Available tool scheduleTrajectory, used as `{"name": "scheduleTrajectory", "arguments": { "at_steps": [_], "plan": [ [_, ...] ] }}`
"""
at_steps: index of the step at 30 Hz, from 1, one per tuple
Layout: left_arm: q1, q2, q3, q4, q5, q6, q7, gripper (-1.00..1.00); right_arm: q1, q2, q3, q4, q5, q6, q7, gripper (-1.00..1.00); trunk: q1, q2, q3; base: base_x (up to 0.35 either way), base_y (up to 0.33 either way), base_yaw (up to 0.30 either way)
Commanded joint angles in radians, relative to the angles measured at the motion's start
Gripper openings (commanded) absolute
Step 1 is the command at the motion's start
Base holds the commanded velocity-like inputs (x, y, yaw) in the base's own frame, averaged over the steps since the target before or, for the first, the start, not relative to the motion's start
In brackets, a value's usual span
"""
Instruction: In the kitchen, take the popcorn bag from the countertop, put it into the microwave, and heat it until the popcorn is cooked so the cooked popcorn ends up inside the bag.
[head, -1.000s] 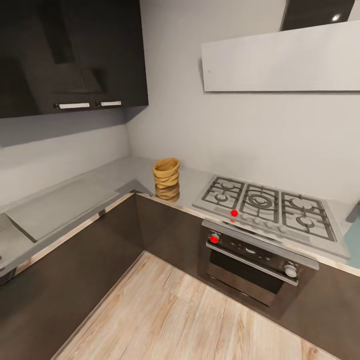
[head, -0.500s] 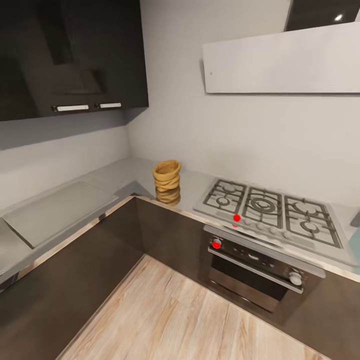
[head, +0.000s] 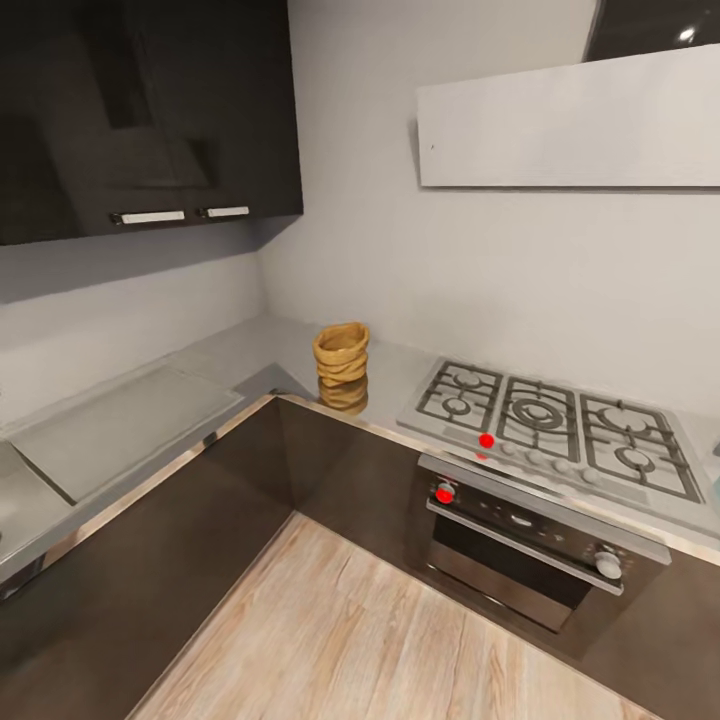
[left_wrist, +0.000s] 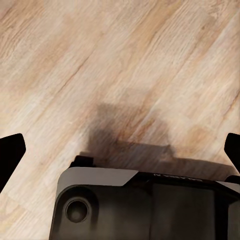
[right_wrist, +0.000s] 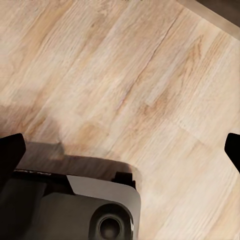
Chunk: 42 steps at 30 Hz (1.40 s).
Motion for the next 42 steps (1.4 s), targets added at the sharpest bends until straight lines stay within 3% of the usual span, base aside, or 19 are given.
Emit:
{"name": "scheduleTrajectory", "arguments": {
  "at_steps": [1, 12, 16, 18, 21, 25, 27, 29, 31, 34, 35, 38, 42],
  "plan": [
    [-0.001, -0.001, 0.003, 0.001, 0.001, -0.003, 0.001, 1.0, -0.001, -0.001, 0.003, 0.001, -0.001, -0.003, 0.002, 1.0, 0.001, -0.002, -0.002, 0.005, 0.01, 0.0],
    [0.007, -0.002, 0.004, 0.005, 0.003, -0.003, 0.001, 1.0, -0.002, 0.003, -0.003, -0.002, -0.003, -0.001, 0.003, 1.0, 0.001, -0.002, -0.002, 0.079, 0.023, 0.0],
    [0.012, 0.001, 0.005, 0.009, 0.004, -0.003, 0.005, 1.0, -0.012, 0.016, 0.007, -0.015, 0.003, -0.002, 0.011, 1.0, 0.001, -0.002, -0.002, 0.001, 0.0, 0.0],
    [0.013, 0.01, 0.004, 0.011, 0.003, -0.003, 0.007, 1.0, -0.016, 0.038, 0.028, -0.036, 0.005, -0.002, 0.014, 1.0, 0.001, -0.002, -0.002, 0.0, 0.0, 0.0],
    [0.035, 0.031, 0.0, 0.015, 0.0, -0.003, 0.007, 1.0, -0.018, 0.075, 0.176, -0.106, 0.005, 0.003, 0.012, 1.0, 0.001, -0.002, -0.002, 0.0, 0.0, 0.0],
    [0.123, 0.037, 0.004, 0.019, 0.002, -0.003, 0.006, 1.0, -0.019, 0.097, 0.262, -0.212, 0.0, 0.026, 0.007, 1.0, 0.001, -0.002, -0.002, 0.0, 0.0, 0.0],
    [0.138, 0.04, 0.004, 0.02, 0.002, -0.003, 0.01, 1.0, -0.019, 0.102, 0.267, -0.311, -0.002, 0.089, 0.007, 1.0, 0.001, -0.002, -0.002, 0.0, 0.0, 0.0],
    [0.146, 0.049, 0.003, 0.02, 0.002, -0.003, 0.013, 1.0, -0.018, 0.103, 0.272, -0.456, 0.001, 0.214, 0.006, 1.0, 0.001, -0.002, -0.002, 0.0, 0.0, 0.0],
    [0.154, 0.058, 0.004, 0.021, 0.003, -0.003, 0.012, 1.0, -0.018, 0.104, 0.278, -0.67, 0.003, 0.382, 0.008, 1.0, 0.001, -0.002, -0.002, 0.0, 0.0, 0.0],
    [0.155, 0.057, 0.005, 0.02, 0.003, -0.003, 0.012, 1.0, -0.023, 0.103, 0.279, -0.884, 0.004, 0.546, 0.012, 1.0, 0.001, -0.002, -0.002, 0.0, 0.0, 0.0],
    [0.156, 0.055, 0.005, 0.02, 0.004, -0.003, 0.011, 1.0, -0.037, 0.102, 0.28, -0.983, 0.004, 0.621, 0.013, 1.0, 0.001, -0.002, -0.002, 0.0, 0.0, 0.0],
    [0.156, 0.053, 0.005, 0.019, 0.004, -0.003, 0.011, 1.0, -0.09, 0.103, 0.279, -1.162, 0.003, 0.769, 0.015, 1.0, 0.001, -0.002, -0.002, 0.0, 0.0, 0.0],
    [0.155, 0.052, 0.005, 0.019, 0.005, -0.003, 0.01, 1.0, -0.235, 0.105, 0.28, -1.282, -0.001, 0.946, 0.015, 1.0, 0.001, -0.002, -0.002, 0.0, 0.0, 0.0]
  ]
}}
